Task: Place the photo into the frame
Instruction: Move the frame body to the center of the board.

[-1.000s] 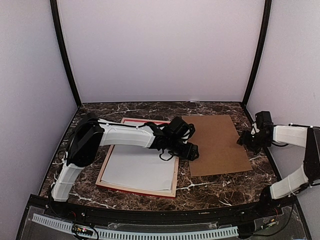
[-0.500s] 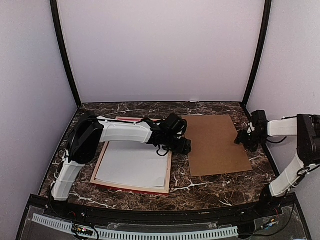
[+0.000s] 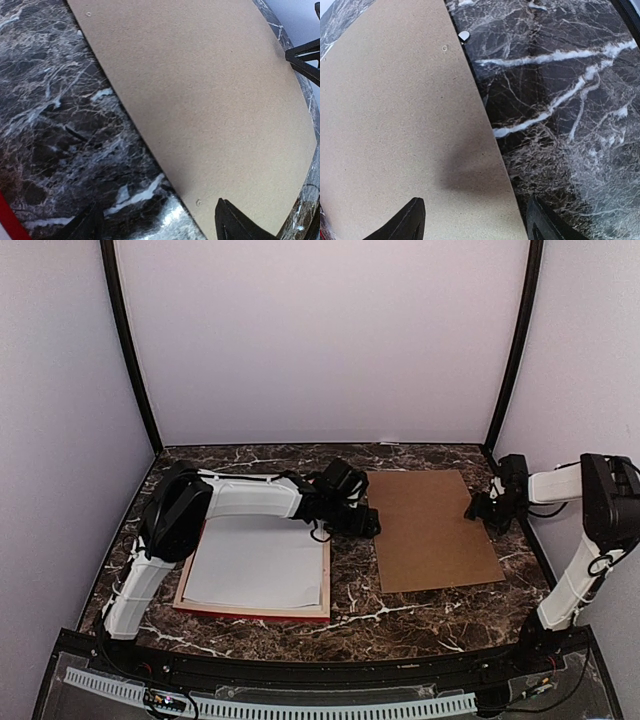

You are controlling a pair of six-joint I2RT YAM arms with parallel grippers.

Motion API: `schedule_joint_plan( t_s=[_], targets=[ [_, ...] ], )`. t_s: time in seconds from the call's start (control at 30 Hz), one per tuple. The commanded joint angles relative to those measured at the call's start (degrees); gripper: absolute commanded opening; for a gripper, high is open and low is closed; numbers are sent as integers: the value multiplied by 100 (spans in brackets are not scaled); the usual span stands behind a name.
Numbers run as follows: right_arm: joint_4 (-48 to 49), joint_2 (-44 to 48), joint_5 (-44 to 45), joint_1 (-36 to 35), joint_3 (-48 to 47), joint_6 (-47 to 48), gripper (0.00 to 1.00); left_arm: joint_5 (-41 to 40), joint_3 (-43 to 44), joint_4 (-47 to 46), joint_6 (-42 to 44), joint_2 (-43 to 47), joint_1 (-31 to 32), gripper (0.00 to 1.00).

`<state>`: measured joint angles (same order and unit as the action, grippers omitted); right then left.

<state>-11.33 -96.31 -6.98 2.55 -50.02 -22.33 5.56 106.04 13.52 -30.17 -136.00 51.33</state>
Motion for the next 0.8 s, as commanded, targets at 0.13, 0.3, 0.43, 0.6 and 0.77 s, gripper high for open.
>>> schedule_joint_plan(
  t_s=[0.13, 0.3, 0.43, 0.6, 0.77],
  targets=[
    [229, 86, -636, 31, 312, -14, 68, 697, 234, -41, -373, -372, 51, 78],
    [388, 341, -1116, 27, 668, -141, 67, 998, 88, -228, -631, -384, 99, 76],
    [522, 595, -1586, 70, 961, -237, 66, 1162, -411, -602, -875, -200, 97, 75],
    [876, 841, -2340, 203, 1312, -470, 62, 1147, -1161, -1069, -1055, 307, 52, 75],
    [1106, 943, -3075, 254, 1481, -603, 55, 1152, -1677, -1337, -1119, 577, -29, 75]
  ],
)
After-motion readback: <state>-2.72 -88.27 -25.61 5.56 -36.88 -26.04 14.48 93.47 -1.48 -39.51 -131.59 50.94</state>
